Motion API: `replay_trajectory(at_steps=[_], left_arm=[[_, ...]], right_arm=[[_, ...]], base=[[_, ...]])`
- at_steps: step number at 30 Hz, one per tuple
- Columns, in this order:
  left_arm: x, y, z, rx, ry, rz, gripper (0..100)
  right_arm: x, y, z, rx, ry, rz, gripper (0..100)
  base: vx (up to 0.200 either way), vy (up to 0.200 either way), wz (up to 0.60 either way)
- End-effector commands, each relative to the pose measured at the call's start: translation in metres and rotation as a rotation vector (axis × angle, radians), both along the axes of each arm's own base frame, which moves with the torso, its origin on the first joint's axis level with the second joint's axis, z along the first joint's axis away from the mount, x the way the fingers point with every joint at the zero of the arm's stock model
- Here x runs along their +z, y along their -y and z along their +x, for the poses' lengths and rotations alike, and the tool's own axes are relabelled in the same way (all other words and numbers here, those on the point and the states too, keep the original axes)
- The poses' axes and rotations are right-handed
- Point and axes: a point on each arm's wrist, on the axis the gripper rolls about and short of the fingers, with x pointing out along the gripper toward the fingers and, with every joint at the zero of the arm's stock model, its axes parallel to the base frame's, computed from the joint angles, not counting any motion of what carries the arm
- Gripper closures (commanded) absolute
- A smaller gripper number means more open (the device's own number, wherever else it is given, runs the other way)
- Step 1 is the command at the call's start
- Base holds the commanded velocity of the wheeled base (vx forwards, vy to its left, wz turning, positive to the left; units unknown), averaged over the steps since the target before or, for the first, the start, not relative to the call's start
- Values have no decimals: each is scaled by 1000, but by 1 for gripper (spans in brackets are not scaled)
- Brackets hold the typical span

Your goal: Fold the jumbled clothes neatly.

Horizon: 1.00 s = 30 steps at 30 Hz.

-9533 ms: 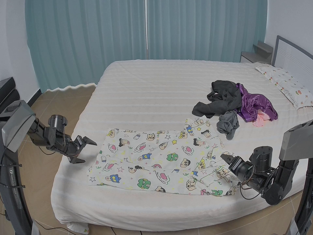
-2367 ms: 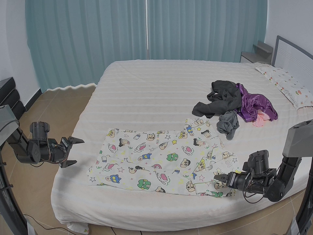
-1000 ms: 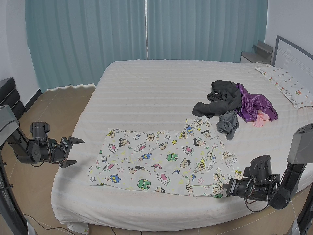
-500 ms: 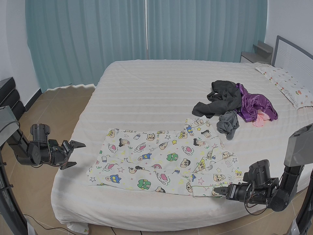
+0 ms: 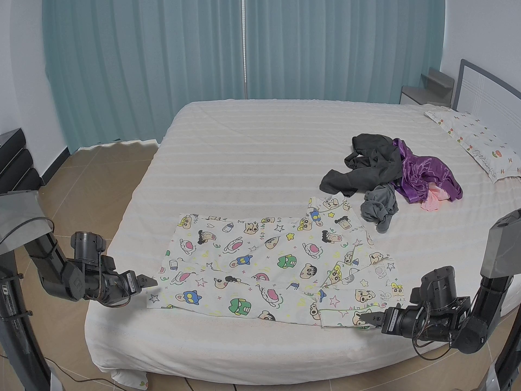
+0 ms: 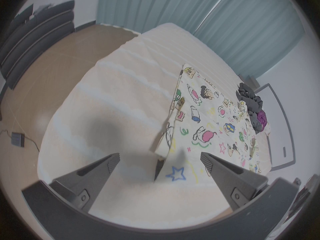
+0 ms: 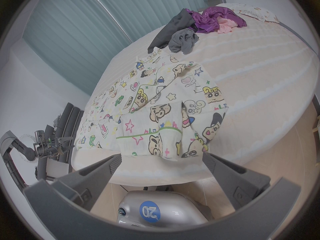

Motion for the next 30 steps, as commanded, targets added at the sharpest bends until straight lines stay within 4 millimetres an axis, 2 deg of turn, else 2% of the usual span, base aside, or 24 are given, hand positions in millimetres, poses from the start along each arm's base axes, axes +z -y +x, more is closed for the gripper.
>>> replay_trajectory(at_steps=[1, 11, 17, 27, 30], left_arm=[[-27, 14, 4, -35, -9, 24, 0], [-36, 25, 14, -56, 37, 65, 0], [-36, 25, 17, -58, 43, 65, 0], [-35, 25, 16, -52, 43, 52, 0], [-35, 25, 15, -52, 41, 52, 0]], right_arm=[[-3, 10, 0, -40, -24, -12, 0], [-13, 23, 5, -96, -64, -32, 0], [-28, 19, 21, -105, -54, -19, 0], [-47, 17, 26, -105, -30, -9, 0], [-47, 17, 27, -104, -24, -7, 0]], base=[[0, 0, 0], [0, 0, 0], [0, 0, 0], [0, 0, 0], [0, 0, 0]])
